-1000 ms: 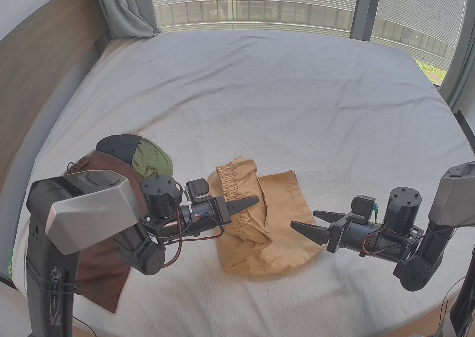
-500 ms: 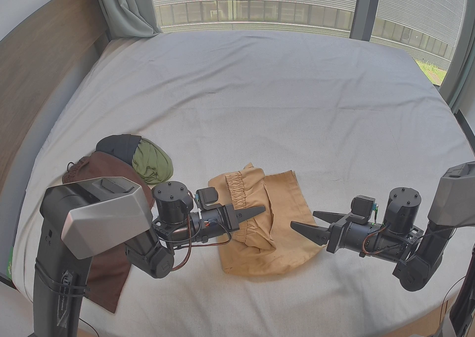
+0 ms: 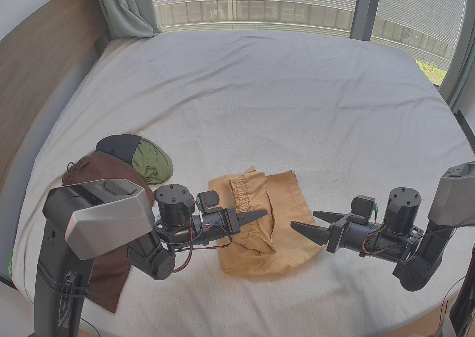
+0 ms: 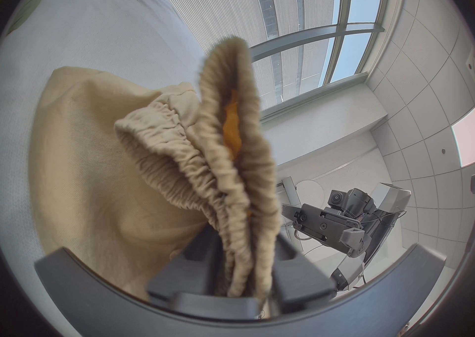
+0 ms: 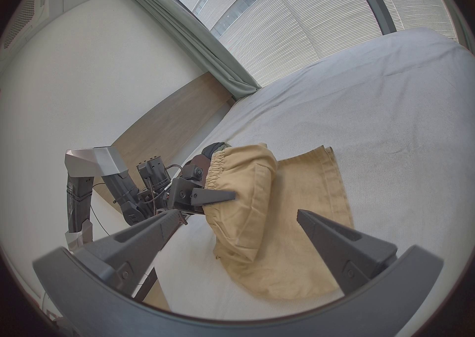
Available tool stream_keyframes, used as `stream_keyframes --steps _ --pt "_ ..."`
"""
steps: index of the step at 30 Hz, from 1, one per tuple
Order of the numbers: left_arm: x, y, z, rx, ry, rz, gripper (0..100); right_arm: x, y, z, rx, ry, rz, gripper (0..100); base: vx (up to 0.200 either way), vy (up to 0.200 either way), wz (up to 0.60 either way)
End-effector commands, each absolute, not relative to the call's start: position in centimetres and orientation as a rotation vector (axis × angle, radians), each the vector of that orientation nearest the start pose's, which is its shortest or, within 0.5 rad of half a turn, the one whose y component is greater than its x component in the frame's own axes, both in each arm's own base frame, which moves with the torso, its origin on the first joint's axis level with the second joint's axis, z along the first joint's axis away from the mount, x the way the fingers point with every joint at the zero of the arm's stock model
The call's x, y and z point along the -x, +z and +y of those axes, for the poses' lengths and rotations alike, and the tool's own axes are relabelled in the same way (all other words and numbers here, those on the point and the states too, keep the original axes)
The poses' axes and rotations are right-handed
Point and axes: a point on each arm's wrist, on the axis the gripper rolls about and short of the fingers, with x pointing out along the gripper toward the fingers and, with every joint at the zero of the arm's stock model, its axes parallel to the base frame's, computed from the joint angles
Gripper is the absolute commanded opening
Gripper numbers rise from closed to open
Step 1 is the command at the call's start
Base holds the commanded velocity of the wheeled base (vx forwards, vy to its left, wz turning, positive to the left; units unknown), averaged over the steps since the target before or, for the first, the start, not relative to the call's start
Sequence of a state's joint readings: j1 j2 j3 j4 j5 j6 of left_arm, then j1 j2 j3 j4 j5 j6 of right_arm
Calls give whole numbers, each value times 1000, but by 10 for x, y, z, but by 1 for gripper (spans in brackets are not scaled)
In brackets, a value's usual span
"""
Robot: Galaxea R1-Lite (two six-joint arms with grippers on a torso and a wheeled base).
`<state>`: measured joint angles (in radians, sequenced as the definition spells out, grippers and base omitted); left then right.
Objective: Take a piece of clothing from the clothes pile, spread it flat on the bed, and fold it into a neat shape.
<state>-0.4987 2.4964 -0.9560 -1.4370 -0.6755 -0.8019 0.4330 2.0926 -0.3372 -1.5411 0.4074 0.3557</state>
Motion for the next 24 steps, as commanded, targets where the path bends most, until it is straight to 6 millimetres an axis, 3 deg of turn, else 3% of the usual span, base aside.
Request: stream_keyframes --steps 1,14,24 --pt "-360 -4 -212 715 -1061 576 100 -260 53 130 -331 789 368 100 0 0 0" --pt "-360 -2 -209 719 -1029 541 100 -260 51 130 -330 787 375 100 0 0 0" --pt "-359 12 -191 719 -1015 474 100 -263 26 134 -331 776 458 100 0 0 0"
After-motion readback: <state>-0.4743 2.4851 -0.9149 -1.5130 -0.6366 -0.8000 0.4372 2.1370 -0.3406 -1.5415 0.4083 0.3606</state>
